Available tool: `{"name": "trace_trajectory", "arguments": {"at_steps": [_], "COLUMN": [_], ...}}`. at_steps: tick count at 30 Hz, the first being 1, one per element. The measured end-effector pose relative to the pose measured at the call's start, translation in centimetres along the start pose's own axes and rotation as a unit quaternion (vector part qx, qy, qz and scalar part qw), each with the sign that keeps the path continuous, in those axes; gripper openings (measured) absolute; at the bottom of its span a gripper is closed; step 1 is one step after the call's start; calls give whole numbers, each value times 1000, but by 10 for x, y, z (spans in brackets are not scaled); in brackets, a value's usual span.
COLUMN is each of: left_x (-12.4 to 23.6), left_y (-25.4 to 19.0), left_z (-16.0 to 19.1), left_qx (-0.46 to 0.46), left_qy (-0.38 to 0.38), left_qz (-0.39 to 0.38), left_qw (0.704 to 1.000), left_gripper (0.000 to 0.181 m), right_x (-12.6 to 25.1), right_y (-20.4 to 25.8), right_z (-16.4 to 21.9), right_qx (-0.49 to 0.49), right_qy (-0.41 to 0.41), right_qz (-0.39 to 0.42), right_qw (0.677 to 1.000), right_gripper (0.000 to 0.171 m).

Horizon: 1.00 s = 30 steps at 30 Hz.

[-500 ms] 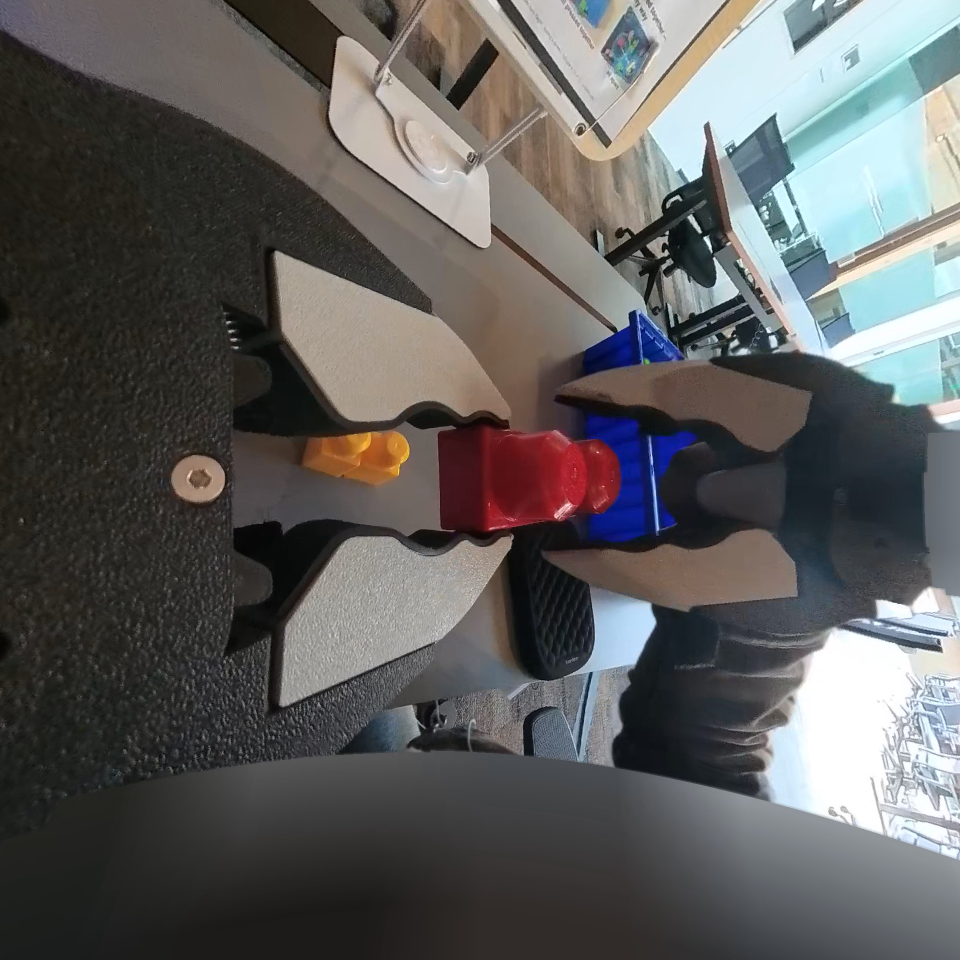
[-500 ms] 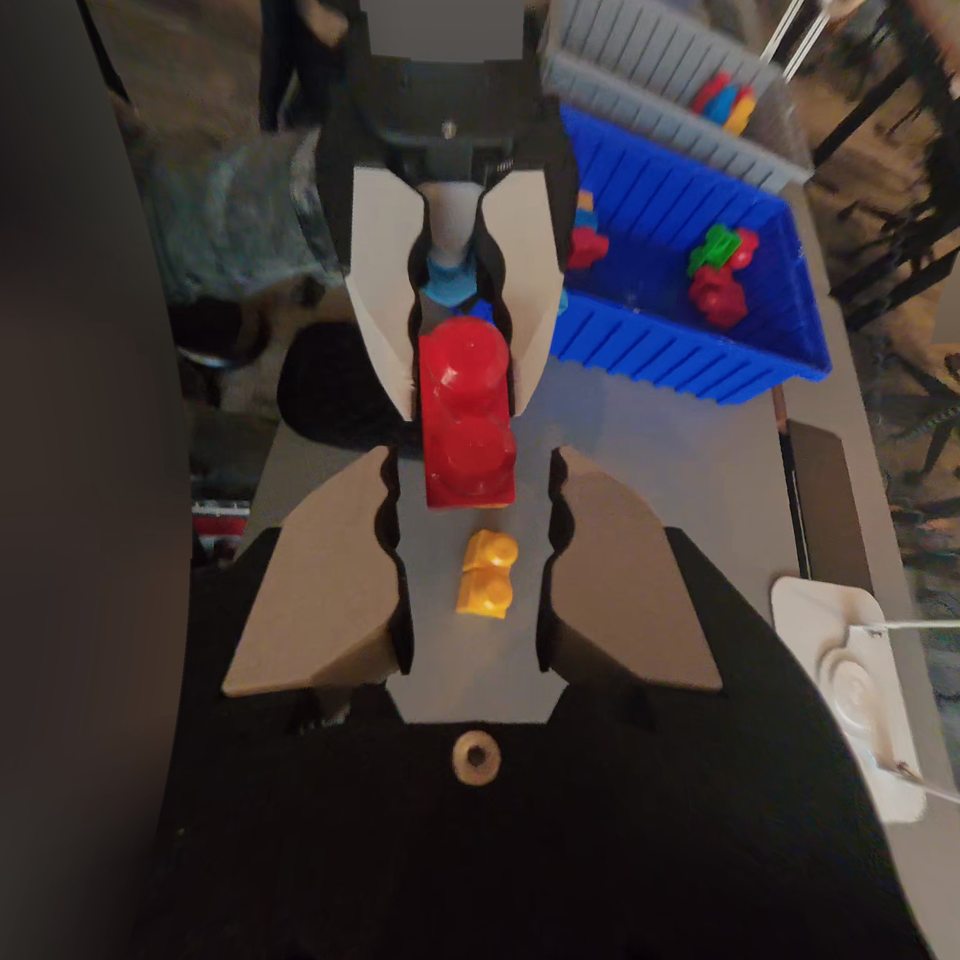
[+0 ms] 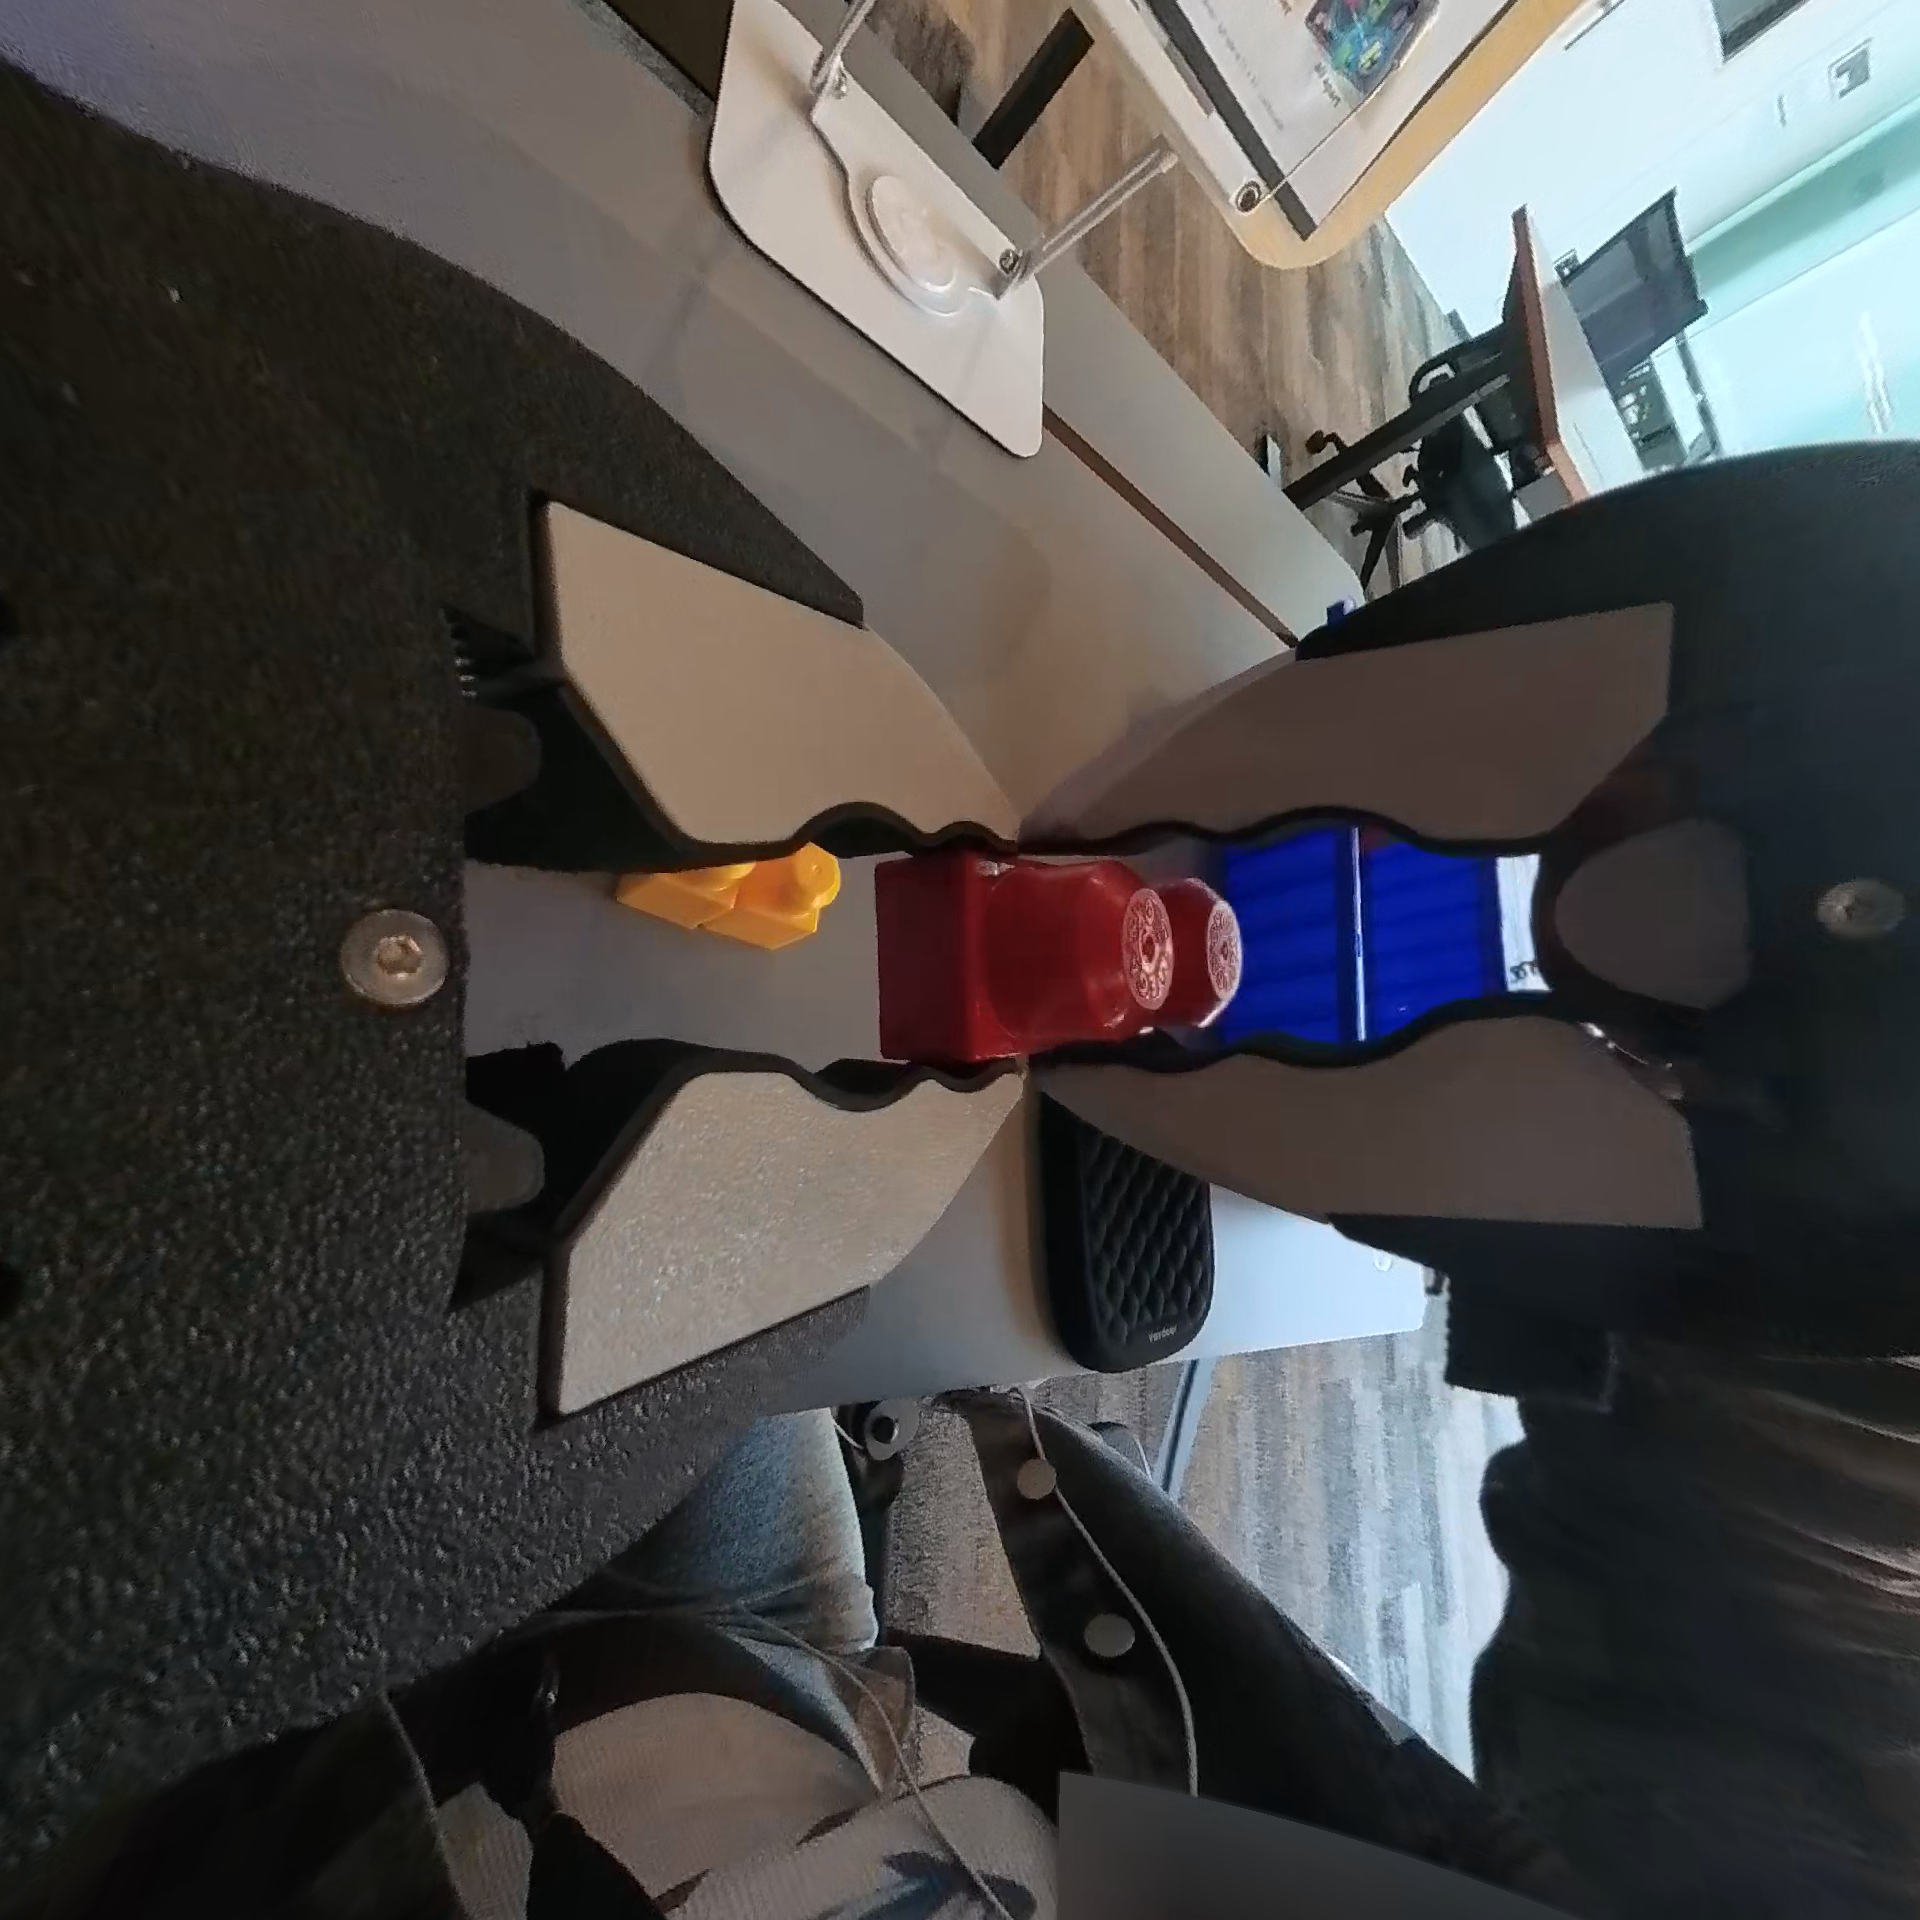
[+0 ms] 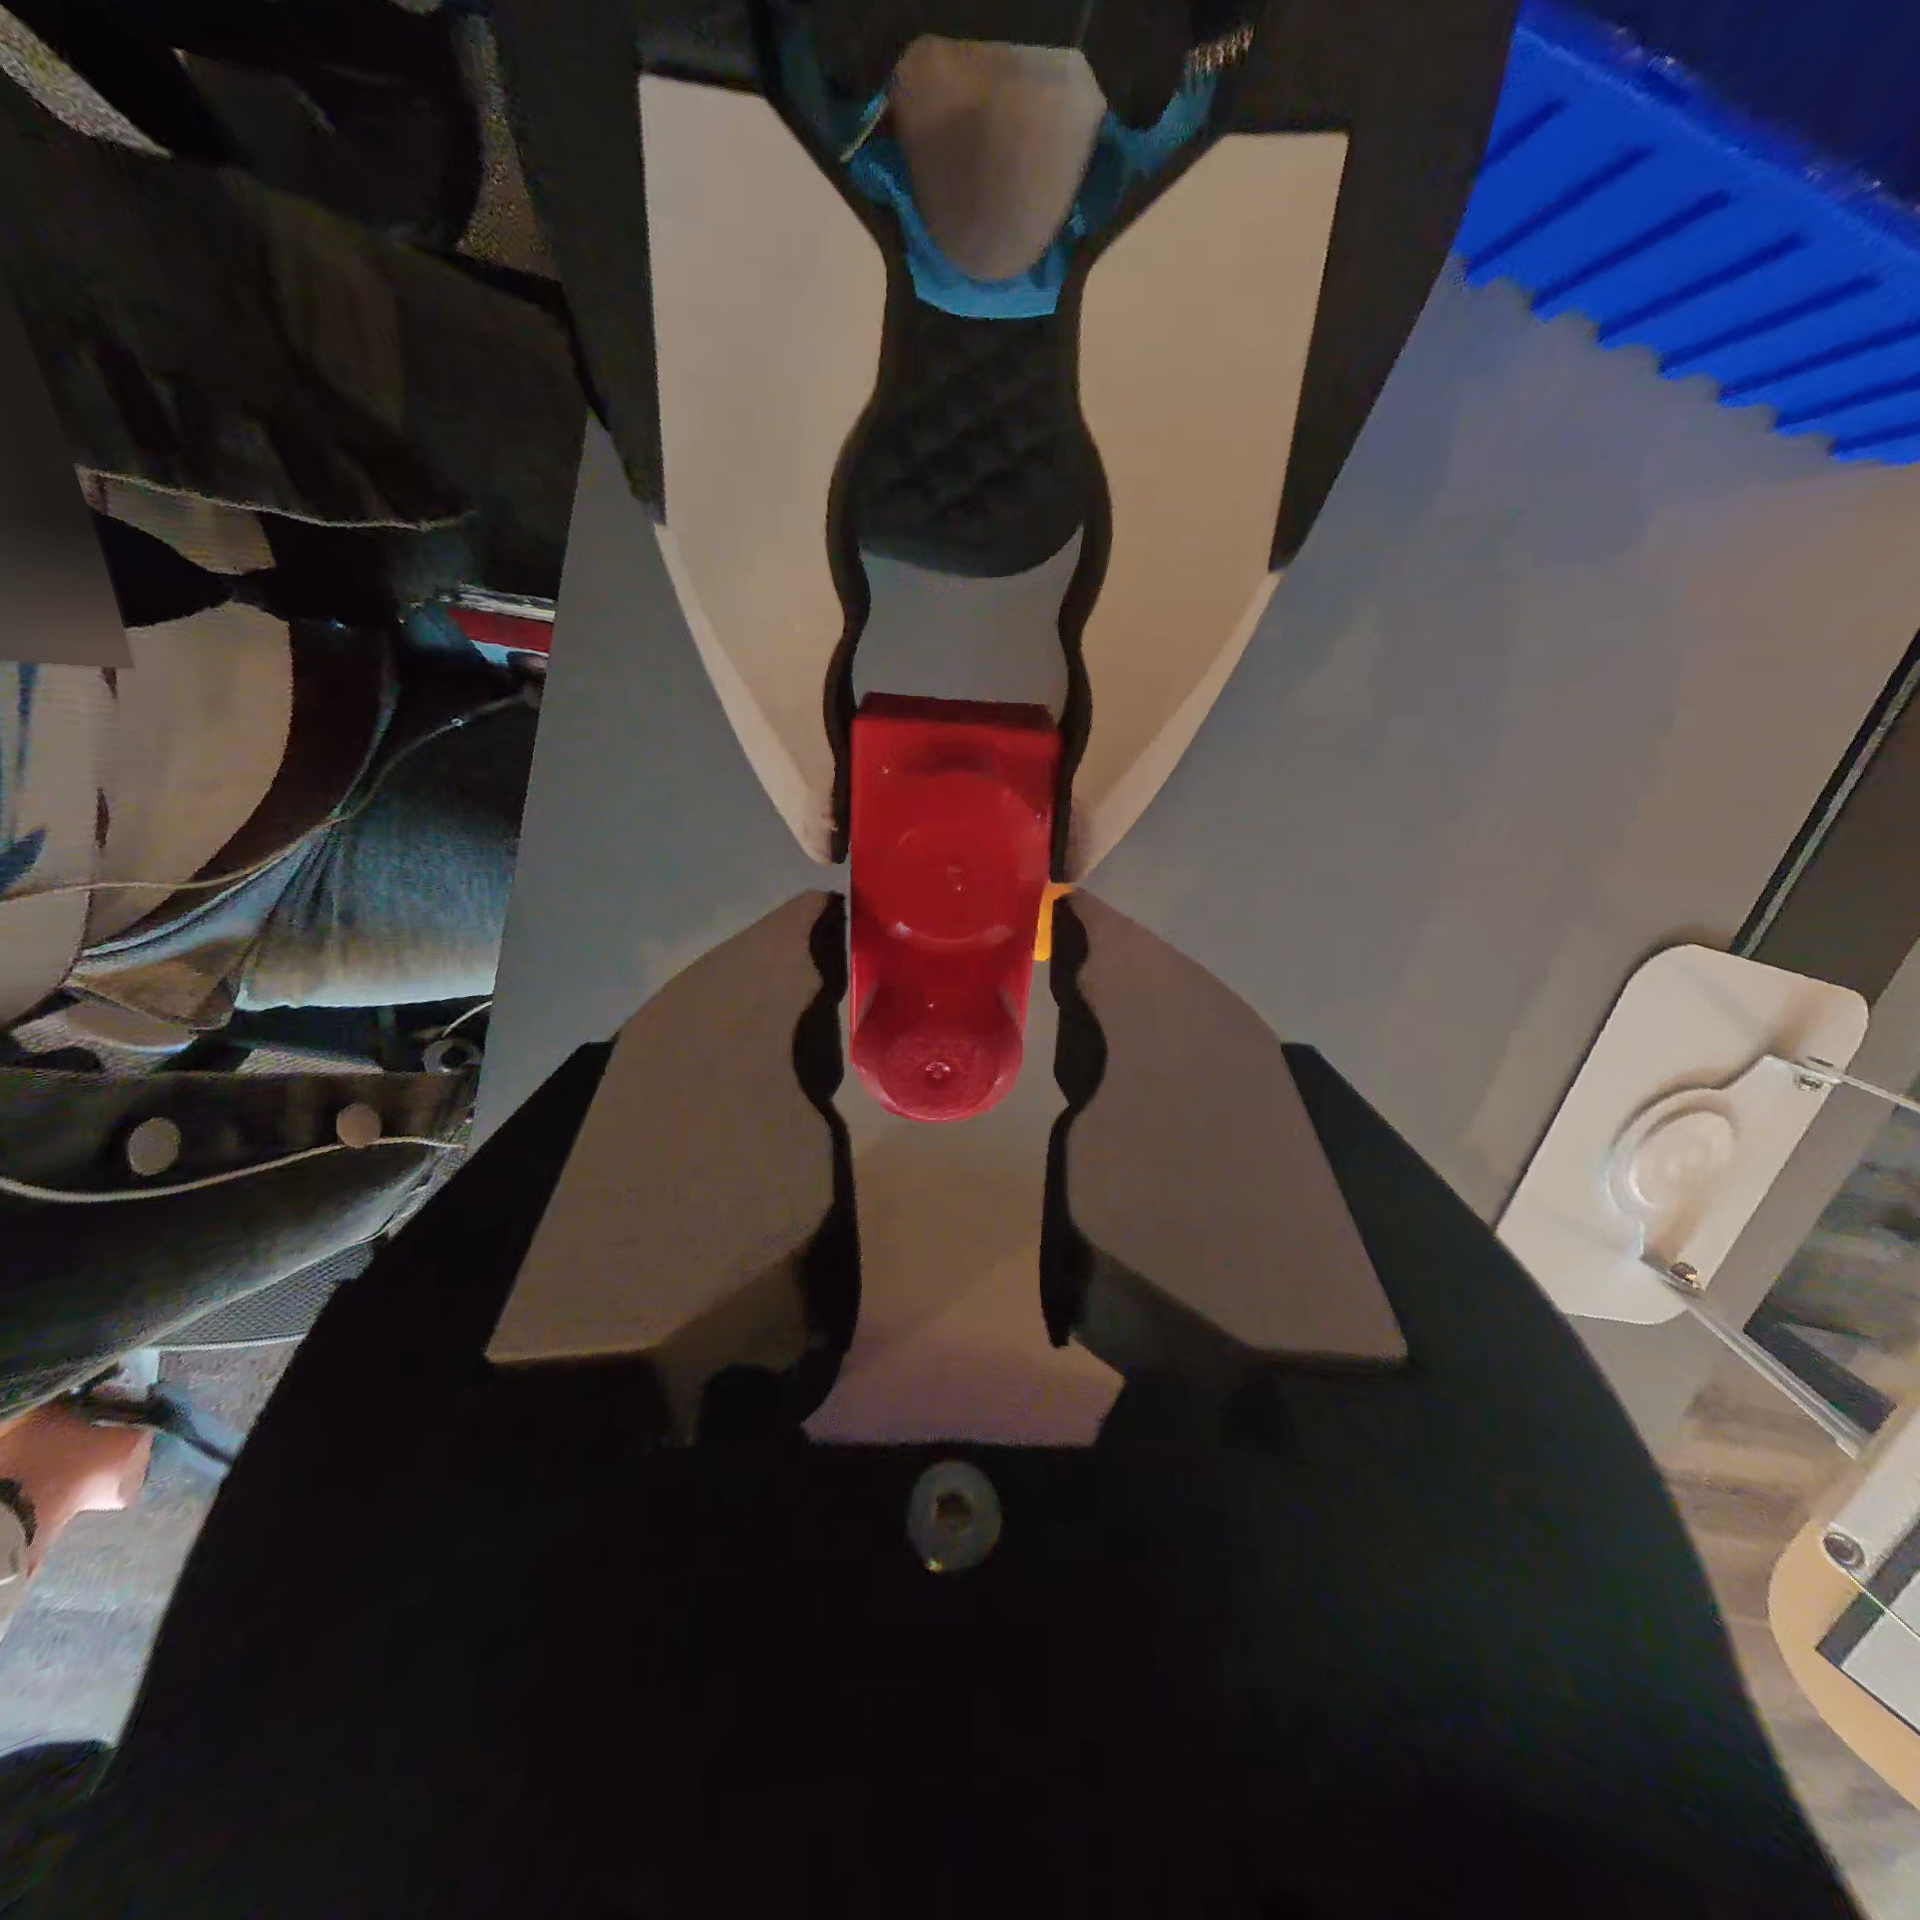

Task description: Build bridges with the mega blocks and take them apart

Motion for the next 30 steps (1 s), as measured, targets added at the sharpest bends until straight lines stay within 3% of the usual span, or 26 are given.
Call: {"name": "trace_trajectory", "arguments": {"at_steps": [11, 13, 15, 18, 21, 25, 30], "left_x": [3, 10, 24, 47, 47, 21, -5], "left_y": [10, 22, 37, 46, 35, 31, 35], "left_z": [9, 14, 20, 23, 38, 85, 108], "left_qx": [15, 23, 31, 43, 39, 78, 76], "left_qy": [-6, 9, 15, -1, -4, 85, 107], "left_qz": [-15, -52, -100, -131, -70, 26, 31], "left_qw": [1000, 998, 994, 990, 997, 993, 991], "left_gripper": [37, 60, 71, 60, 47, 65, 77], "right_x": [-5, -7, -13, -30, -51, -69, -82], "right_y": [-12, -18, -22, -32, -41, -46, -50], "right_z": [-2, 3, 9, 26, 42, 52, 57], "right_qx": [-14, -28, -55, -93, -128, -152, -166], "right_qy": [5, 18, 15, 34, 46, 46, 47], "right_qz": [-10, 7, 2, 3, -8, -21, -27], "right_qw": [1000, 999, 998, 995, 991, 987, 985], "right_gripper": [34, 34, 33, 34, 33, 33, 33]}}
Point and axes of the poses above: each gripper's, where its closed fingertips meet, x back along the fingers, z out of its underside, y = z × x across the jaws, the point moved 4 cm from there along x, back along the fingers, and after that the axes turned 10 degrees about -z, right-handed, at the moved point
